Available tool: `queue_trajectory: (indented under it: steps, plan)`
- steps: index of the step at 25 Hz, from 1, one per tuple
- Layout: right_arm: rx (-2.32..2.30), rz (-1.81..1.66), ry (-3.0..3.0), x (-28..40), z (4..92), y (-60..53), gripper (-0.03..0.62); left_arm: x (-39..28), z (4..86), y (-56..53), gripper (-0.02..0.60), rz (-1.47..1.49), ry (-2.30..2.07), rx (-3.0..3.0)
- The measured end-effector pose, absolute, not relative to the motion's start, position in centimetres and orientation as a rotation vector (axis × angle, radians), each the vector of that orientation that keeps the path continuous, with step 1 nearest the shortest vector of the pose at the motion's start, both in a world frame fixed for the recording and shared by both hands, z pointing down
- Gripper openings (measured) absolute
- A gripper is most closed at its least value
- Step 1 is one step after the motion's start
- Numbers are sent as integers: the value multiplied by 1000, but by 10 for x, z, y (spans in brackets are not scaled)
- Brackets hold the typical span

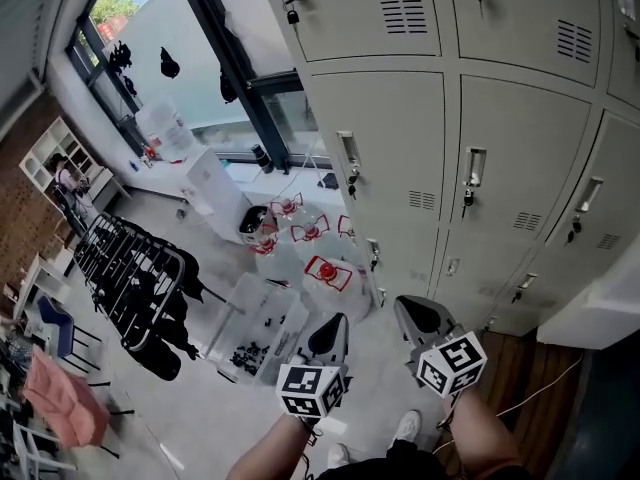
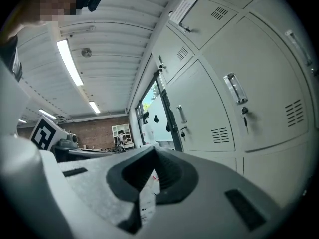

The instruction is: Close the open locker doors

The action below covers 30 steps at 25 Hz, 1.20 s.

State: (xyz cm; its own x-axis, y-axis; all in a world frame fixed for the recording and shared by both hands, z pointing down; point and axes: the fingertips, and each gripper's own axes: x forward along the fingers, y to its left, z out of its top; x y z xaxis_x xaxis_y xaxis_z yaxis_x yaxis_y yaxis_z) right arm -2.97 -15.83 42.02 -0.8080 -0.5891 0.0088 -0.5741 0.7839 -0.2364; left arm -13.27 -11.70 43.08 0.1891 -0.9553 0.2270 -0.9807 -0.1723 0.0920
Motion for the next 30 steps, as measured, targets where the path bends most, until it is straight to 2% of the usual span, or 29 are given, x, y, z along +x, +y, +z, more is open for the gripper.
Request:
queue_trajectory:
  steps: [13,22,30]
  plan:
    - [-1224,-251,2838,-84,396,-21,1,-198,408,2,3,58,-1690,2424]
    - [-1579,-229,2677,-48,392,84,0,-183,401,79,3,37,-1443,2583]
    - [-1696,-180,2607,-8,375,133,2,-158,392,124,3,19,-1375,2623]
